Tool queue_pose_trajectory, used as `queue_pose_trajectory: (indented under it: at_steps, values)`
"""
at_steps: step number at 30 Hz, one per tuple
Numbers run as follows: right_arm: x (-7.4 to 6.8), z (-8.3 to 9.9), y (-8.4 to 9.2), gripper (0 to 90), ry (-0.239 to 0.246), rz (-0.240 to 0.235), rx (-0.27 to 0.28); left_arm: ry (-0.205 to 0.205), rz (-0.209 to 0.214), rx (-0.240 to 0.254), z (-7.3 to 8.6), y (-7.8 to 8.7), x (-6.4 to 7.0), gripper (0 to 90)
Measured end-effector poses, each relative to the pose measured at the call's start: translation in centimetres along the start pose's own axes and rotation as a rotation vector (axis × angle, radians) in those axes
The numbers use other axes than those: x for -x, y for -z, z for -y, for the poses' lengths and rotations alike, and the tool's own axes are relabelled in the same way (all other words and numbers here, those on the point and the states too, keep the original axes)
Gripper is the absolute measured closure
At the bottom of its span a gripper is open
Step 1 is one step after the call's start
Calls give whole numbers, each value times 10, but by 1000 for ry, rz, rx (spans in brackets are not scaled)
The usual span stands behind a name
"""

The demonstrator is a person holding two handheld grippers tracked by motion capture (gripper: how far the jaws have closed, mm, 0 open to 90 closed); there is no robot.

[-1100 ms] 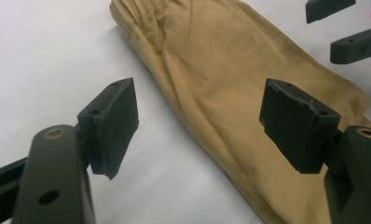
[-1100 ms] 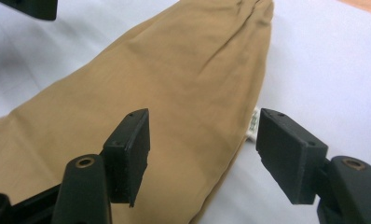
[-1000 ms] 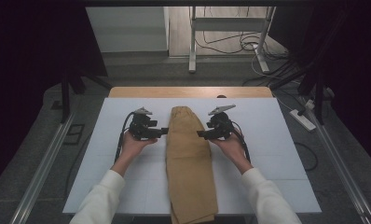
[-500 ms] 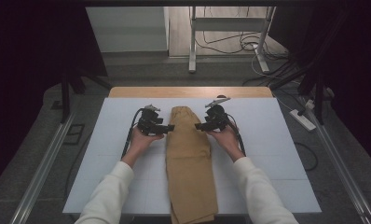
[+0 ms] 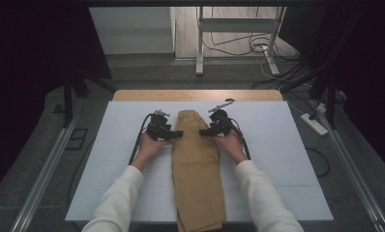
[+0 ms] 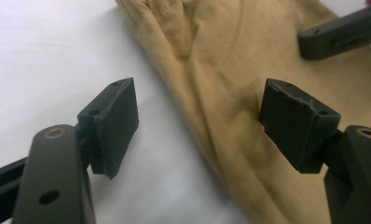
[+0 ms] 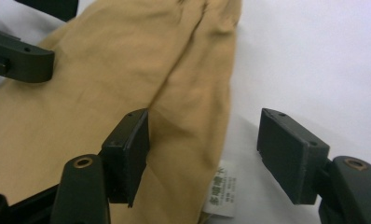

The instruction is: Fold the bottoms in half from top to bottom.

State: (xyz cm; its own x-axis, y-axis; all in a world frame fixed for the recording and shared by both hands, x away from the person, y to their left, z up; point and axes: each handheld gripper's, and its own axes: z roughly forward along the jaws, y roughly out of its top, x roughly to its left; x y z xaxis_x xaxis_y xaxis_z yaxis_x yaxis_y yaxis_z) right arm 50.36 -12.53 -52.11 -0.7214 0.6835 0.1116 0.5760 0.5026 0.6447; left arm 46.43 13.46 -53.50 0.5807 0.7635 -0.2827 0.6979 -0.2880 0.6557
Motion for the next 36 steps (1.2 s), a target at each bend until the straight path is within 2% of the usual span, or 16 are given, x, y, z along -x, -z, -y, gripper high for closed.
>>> queue_pose_trajectory:
  at_steps: [4, 10, 12, 13, 14, 17, 19, 22, 25, 30, 36]
  values:
    - [-2, 0, -3, 326, 10, 6, -10, -25, -25, -18, 1, -7, 4, 273]
    - [-4, 0, -5, 336, 27, 15, -4, -28, -14, -16, 0, -8, 5, 313]
    - [-7, 1, -5, 439, 33, -7, 1, -23, 27, -12, 1, -9, 5, 387]
    - [-8, 1, -5, 491, 38, -30, 0, -25, 30, -13, 1, -9, 5, 413]
    - [-11, 1, -5, 520, 44, -33, -2, -35, 14, -20, 1, -8, 6, 447]
    - [-15, 0, -5, 642, 79, -18, -17, -35, 7, -37, 1, -7, 6, 607]
    - [-13, 0, -3, 751, 80, -17, -17, -37, 14, -47, 2, -6, 5, 719]
    - [-10, 2, -1, 799, 66, -52, -9, -51, 24, -51, 3, -5, 6, 789]
    - [-10, 3, -1, 814, 60, -62, 3, -61, 20, -49, 3, -5, 7, 815]
    - [-12, 3, 3, 826, 94, -54, 13, -85, 12, -36, 1, 0, 11, 827]
    - [-15, 0, 11, 833, 107, -34, 32, -86, 24, -4, -3, 7, 13, 836]
